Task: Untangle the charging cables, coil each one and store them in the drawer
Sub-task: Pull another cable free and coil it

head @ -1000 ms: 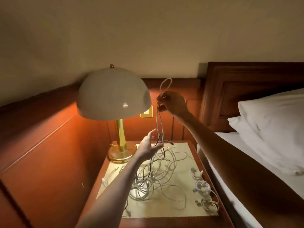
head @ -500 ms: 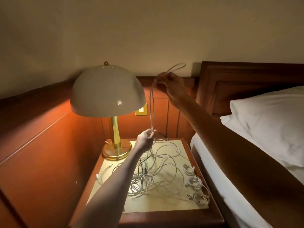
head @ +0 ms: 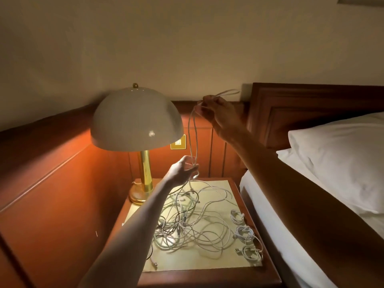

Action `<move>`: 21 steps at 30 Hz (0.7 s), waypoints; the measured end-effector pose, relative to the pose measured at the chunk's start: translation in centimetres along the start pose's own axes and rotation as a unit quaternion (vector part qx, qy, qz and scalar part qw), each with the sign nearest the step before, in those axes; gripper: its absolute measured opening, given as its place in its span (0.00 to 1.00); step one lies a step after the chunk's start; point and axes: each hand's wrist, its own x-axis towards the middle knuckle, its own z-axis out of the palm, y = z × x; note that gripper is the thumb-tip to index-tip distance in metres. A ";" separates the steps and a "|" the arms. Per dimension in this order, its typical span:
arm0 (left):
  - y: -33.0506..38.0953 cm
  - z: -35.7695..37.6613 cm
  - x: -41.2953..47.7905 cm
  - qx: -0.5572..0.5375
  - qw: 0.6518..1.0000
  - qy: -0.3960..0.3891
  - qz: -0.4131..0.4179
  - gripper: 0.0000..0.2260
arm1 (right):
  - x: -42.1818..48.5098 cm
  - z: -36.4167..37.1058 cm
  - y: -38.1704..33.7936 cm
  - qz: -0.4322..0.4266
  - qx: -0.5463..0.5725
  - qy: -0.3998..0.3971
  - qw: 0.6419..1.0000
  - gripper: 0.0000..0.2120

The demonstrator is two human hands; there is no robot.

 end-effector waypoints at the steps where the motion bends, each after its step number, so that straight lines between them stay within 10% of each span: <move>1: 0.4 0.0 0.2 0.058 0.998 0.008 0.019 0.15 | -0.1 0.3 -0.3 0.003 0.015 -0.001 1.000 0.05; 10: 4.0 -4.5 0.7 -0.017 0.964 0.252 0.083 0.14 | -1.4 -1.6 -2.5 0.009 0.030 0.026 0.999 0.05; 15: 7.7 -7.9 -2.6 0.115 0.986 0.102 0.062 0.13 | -2.3 -3.0 -2.5 0.036 0.011 0.069 0.997 0.04; 21: 6.1 -12.6 -8.4 0.355 0.932 0.025 -0.067 0.10 | -7.8 -3.1 -4.8 0.096 -0.301 0.047 0.947 0.05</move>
